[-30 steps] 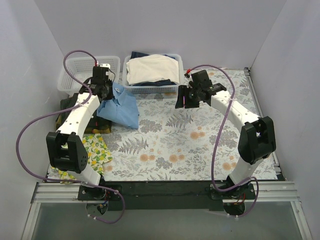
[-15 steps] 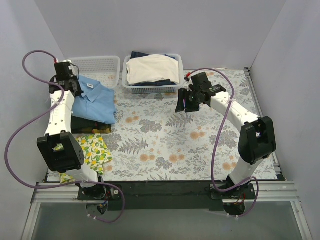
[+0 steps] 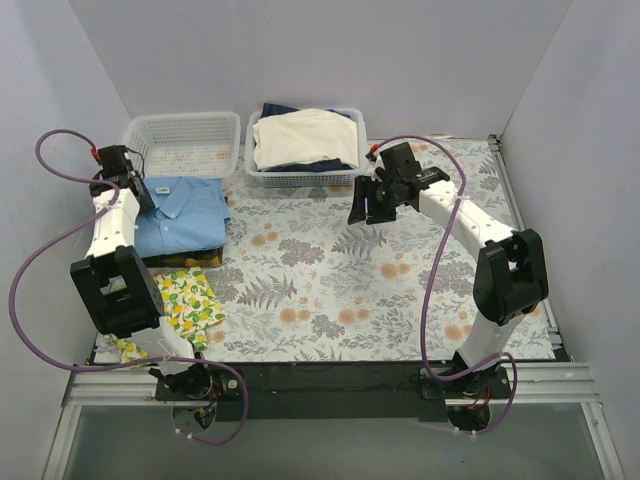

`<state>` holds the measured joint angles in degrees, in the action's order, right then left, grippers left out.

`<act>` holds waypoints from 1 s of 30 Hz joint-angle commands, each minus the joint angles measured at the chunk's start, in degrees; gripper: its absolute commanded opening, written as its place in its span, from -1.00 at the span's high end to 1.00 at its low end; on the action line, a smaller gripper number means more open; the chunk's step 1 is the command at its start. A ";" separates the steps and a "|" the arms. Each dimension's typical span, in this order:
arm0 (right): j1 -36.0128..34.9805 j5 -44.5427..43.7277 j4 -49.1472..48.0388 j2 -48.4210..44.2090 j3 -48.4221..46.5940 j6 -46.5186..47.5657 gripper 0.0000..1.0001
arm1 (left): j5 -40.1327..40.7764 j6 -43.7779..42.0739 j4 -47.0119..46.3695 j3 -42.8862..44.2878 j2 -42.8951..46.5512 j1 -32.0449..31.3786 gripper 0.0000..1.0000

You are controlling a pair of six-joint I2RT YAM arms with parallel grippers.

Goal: Fold and stack the long sleeve shirts
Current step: Neatly place the folded shirt to the corner

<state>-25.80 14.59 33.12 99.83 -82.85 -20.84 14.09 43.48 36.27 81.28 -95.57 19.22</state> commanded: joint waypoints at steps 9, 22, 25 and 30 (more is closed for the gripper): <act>-0.13 0.01 0.27 -0.51 -2.58 0.98 -0.28 | -0.45 8.70 3.63 6.88 2.92 2.05 -0.96; -0.21 -11.07 0.19 -10.44 3.13 3.44 -0.29 | -10.30 14.26 0.64 -2.34 20.33 -13.91 -0.96; -0.21 -14.14 0.01 -14.22 5.76 4.58 -0.29 | -13.73 15.75 -1.02 -7.35 24.72 -18.85 -0.96; -0.04 -19.59 -1.66 -21.95 11.81 5.63 -0.30 | -17.86 16.37 -6.21 -15.25 32.10 -24.58 -0.96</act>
<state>-25.80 1.04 33.23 83.44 -74.61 -16.97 0.05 59.00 34.20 70.26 -68.58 -3.33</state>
